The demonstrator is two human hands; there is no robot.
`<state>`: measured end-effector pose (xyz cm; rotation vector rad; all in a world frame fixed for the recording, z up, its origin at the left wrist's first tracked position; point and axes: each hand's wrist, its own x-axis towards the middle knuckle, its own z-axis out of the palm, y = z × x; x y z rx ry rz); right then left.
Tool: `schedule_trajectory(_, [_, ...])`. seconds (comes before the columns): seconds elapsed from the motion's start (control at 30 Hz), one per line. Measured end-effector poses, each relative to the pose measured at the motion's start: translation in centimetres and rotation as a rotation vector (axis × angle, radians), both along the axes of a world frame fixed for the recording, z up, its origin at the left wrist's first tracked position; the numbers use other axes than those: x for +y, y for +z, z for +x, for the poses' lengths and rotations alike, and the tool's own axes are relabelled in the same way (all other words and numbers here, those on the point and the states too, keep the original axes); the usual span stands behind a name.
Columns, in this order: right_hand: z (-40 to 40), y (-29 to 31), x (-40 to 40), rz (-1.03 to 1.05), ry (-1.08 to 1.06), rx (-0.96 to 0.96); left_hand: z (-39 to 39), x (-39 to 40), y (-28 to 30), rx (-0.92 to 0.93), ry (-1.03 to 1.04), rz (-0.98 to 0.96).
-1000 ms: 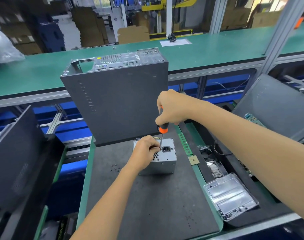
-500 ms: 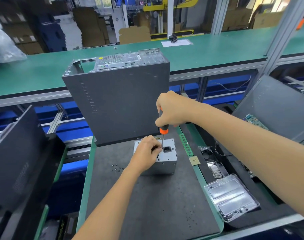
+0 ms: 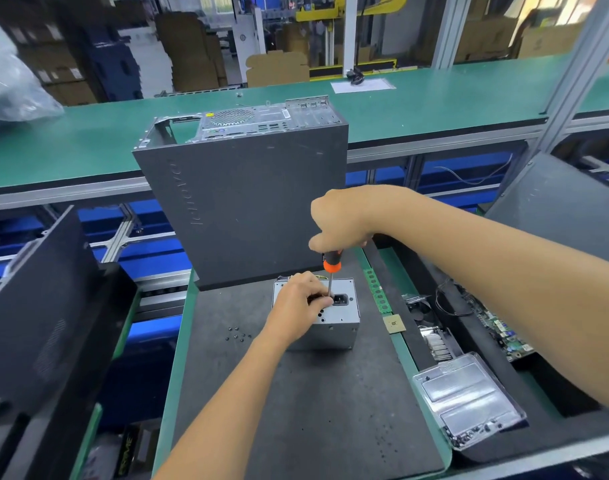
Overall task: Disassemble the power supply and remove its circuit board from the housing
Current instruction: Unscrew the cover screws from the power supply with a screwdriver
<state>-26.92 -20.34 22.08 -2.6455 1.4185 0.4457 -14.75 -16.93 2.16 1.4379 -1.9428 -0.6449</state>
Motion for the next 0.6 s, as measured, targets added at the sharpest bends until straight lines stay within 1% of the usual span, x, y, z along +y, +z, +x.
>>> schedule_trajectory(0.1, [0.3, -0.1, -0.1, -0.02, 0.131, 0.052, 0.0, -0.1, 0.3, 0.027, 0.003, 0.014])
schedule_trajectory(0.2, [0.7, 0.3, 0.0, -0.007, 0.286, 0.155, 0.1, 0.2, 0.3, 0.044, 0.023, 0.046])
schedule_trajectory(0.27, [0.9, 0.3, 0.1, 0.007, 0.394, 0.145, 0.3, 0.3, 0.2, 0.06, 0.035, 0.057])
schedule_trajectory(0.33, [0.9, 0.2, 0.2, -0.001, 0.443, 0.076, 0.3, 0.3, 0.3, 0.068, 0.032, 0.058])
schedule_trajectory(0.4, [0.7, 0.2, 0.3, -0.012, 0.395, -0.018, 0.2, 0.3, 0.5, 0.065, 0.023, 0.052])
schedule_trajectory(0.5, [-0.1, 0.0, 0.3, 0.04, 0.137, -0.176, 0.0, 0.3, 0.7, 0.065, 0.021, 0.06])
schedule_trajectory(0.53, [-0.1, -0.3, 0.3, -0.008, 0.071, -0.186, 0.1, 0.2, 0.7, 0.064, 0.027, 0.063])
schedule_trajectory(0.6, [-0.2, -0.7, 0.3, -0.186, -0.015, -0.157, 0.2, 0.0, 0.8, 0.066, 0.036, 0.073])
